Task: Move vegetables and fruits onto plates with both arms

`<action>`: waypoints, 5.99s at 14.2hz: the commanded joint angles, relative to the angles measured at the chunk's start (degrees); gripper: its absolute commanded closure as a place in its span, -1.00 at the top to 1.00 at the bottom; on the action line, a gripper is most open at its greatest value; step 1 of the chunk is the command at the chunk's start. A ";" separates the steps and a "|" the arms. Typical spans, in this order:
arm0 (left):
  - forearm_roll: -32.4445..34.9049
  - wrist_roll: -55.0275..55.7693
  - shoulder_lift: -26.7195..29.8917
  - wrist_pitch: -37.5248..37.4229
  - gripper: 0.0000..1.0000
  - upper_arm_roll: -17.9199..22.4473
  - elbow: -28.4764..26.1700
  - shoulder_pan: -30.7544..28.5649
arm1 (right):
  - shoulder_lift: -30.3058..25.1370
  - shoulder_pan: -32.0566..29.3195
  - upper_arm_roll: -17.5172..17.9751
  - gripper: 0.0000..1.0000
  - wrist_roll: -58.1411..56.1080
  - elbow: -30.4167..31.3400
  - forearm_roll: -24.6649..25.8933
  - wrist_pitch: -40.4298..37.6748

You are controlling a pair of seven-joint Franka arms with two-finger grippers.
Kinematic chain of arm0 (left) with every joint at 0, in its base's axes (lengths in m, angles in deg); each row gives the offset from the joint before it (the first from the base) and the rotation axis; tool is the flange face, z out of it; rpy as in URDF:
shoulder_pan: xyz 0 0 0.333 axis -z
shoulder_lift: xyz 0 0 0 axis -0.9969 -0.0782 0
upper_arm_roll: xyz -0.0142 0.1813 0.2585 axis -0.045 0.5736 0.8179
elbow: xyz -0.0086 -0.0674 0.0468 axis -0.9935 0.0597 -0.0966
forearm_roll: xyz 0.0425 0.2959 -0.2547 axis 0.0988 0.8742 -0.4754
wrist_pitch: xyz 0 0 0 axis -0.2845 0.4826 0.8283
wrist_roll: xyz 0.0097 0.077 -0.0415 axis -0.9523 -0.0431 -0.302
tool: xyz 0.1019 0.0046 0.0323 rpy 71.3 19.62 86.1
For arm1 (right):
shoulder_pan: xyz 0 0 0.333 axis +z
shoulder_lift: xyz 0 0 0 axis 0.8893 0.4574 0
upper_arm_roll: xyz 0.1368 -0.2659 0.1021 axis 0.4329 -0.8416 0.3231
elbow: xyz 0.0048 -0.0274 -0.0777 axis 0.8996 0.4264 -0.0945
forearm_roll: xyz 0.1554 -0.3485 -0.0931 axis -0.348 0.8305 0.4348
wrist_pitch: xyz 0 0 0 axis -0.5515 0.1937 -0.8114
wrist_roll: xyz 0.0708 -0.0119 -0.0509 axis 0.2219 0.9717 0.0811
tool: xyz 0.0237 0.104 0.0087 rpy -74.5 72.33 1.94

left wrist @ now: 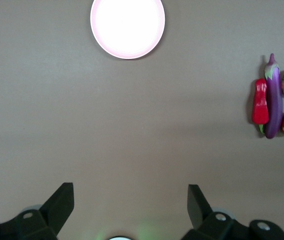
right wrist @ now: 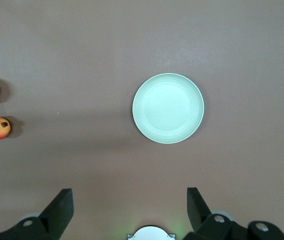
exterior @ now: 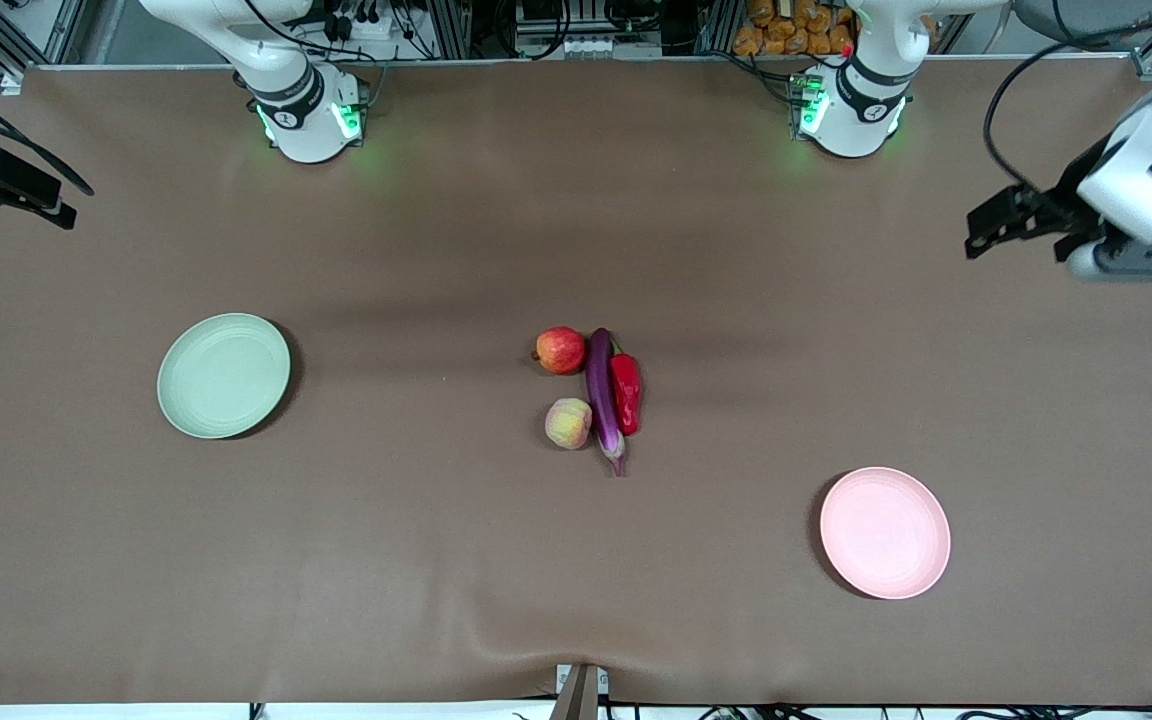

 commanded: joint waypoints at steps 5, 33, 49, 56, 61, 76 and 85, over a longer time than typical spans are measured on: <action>-0.76 2.11 -8.86 11.47 1.00 -1.06 2.00 2.43 | -0.18 -0.65 0.35 1.00 -0.76 -0.37 -0.88 -0.55; 5.40 28.92 -37.51 31.88 1.00 -0.71 10.45 26.76 | 0.61 -0.82 0.26 1.00 -0.23 -0.11 -0.44 -3.45; 4.69 54.49 -45.36 39.71 1.00 0.35 7.12 31.00 | 1.22 -0.12 0.44 1.00 -0.67 -0.20 0.43 -2.13; 4.87 53.01 -45.01 32.43 1.00 0.08 4.56 32.24 | 3.59 -0.29 0.44 1.00 -0.85 -0.20 0.26 -2.31; 4.78 53.96 -44.57 30.21 1.00 -0.36 4.30 32.32 | 11.15 -1.00 0.44 1.00 -1.02 -0.72 -0.35 -2.13; 5.22 71.88 -22.43 27.84 -1.00 12.89 8.60 27.49 | 16.50 14.54 1.23 1.00 39.83 -0.55 -16.18 14.72; -5.30 81.04 -26.44 29.33 -1.00 29.88 8.95 20.64 | 32.32 29.40 1.23 1.00 56.37 -0.63 -15.64 38.98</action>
